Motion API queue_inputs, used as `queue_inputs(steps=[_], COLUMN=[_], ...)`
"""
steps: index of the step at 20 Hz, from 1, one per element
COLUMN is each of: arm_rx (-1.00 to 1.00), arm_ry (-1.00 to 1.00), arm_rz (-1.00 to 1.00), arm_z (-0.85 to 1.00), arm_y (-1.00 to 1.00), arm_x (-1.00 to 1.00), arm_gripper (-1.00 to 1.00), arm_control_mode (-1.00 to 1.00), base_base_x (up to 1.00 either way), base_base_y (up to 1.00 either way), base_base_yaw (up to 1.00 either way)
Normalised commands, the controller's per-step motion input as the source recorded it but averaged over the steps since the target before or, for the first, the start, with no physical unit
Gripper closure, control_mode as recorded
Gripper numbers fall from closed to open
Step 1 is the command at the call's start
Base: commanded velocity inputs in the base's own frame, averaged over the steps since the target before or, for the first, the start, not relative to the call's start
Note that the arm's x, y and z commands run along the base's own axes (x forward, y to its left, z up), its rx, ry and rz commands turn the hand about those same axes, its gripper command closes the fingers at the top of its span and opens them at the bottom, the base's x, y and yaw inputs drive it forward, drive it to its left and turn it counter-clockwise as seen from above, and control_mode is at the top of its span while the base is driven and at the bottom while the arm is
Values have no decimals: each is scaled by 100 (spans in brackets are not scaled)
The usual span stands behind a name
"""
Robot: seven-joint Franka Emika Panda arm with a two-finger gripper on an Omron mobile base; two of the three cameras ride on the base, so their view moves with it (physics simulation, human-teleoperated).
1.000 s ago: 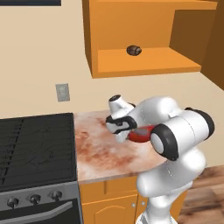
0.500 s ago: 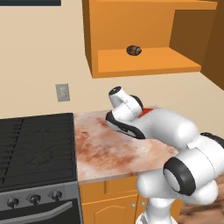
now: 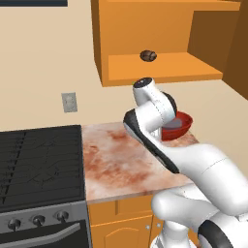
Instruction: Pick the eggplant from the cabinet and place it in the bowl. Then pick the bowl and place it in the sink. Then turn on the sink facuet.
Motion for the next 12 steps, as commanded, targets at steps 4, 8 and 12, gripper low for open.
queue_inputs(steps=[4,8,12], arm_rx=[14,15,15], arm_ry=[0,0,0], arm_rz=[17,13,4], arm_z=[100,98,79], arm_y=[-3,-1,0], arm_x=[-92,-81,-63], arm_gripper=[100,100,100], arm_control_mode=[-100,-100,-100], base_base_x=[0,0,0], base_base_y=[0,0,0], base_base_yaw=[0,0,0])
